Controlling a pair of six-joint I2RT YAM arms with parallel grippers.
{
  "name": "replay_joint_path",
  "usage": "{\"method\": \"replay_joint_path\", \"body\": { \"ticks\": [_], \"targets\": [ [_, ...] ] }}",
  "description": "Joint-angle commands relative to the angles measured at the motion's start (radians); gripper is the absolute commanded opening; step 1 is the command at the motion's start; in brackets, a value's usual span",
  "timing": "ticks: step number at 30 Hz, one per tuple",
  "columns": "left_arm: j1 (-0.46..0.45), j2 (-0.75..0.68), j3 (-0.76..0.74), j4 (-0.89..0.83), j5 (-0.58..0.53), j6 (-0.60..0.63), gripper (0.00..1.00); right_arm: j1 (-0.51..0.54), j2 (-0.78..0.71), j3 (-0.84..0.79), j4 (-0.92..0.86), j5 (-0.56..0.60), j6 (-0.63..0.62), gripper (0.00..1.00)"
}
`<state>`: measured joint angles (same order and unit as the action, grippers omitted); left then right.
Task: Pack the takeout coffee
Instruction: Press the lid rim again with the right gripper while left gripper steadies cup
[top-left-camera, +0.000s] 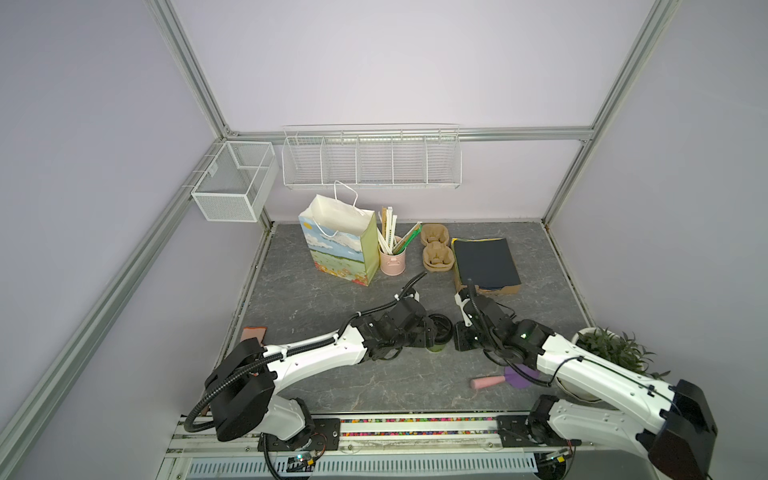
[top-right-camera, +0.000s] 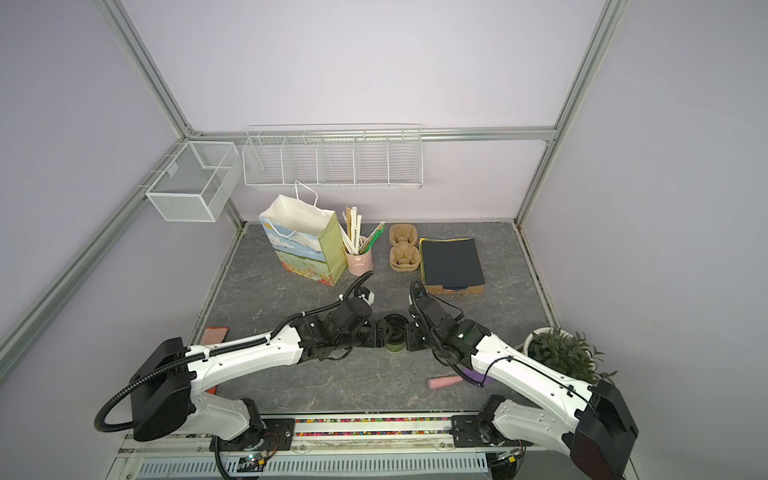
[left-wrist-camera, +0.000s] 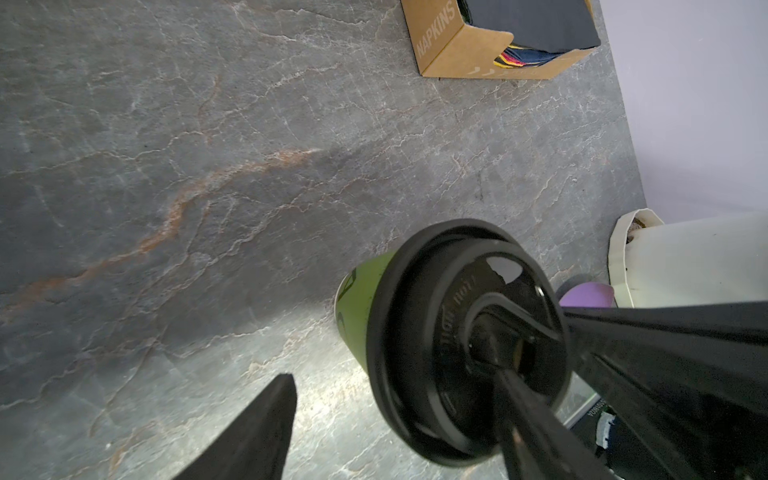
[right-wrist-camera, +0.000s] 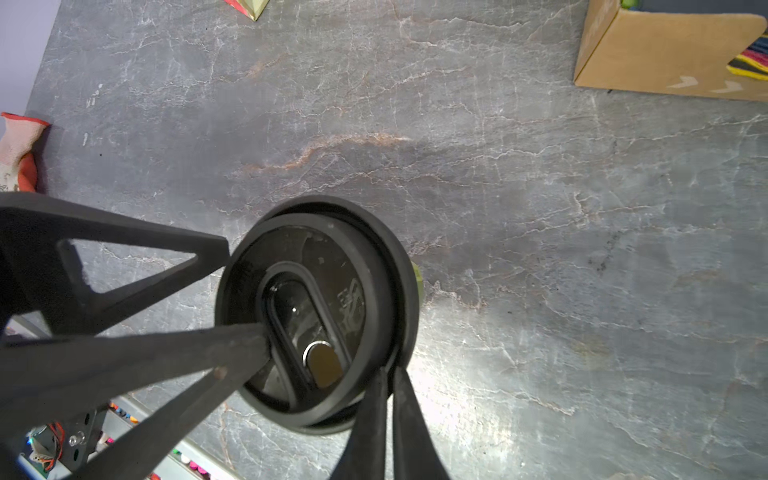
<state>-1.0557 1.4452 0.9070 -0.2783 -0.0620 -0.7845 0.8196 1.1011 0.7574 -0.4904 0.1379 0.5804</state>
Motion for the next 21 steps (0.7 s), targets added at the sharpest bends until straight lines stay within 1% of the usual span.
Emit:
{"method": "replay_joint_path", "body": {
  "ticks": [1,4,9,13,16,21],
  "targets": [
    [0.000,0.037,-0.059,-0.060,0.000,-0.009,0.75,0.000,0.038,-0.010,-0.014,0.004,0.016,0.07],
    [0.000,0.041,-0.089,-0.034,0.013,-0.023,0.75,0.000,0.058,-0.036,-0.009,0.024,0.030,0.07],
    [0.000,0.042,-0.117,-0.012,0.019,-0.033,0.75,0.000,0.073,-0.060,0.004,0.002,0.046,0.06],
    [0.000,0.031,-0.099,-0.044,0.000,-0.032,0.75,0.000,0.017,-0.005,-0.046,0.015,0.024,0.07],
    [0.002,0.024,-0.065,-0.085,-0.021,-0.017,0.75,-0.001,0.005,0.057,-0.087,0.024,-0.008,0.09],
    [0.009,-0.003,-0.013,-0.139,-0.053,0.008,0.76,0.000,0.004,0.115,-0.111,0.030,-0.041,0.16]
  ]
}}
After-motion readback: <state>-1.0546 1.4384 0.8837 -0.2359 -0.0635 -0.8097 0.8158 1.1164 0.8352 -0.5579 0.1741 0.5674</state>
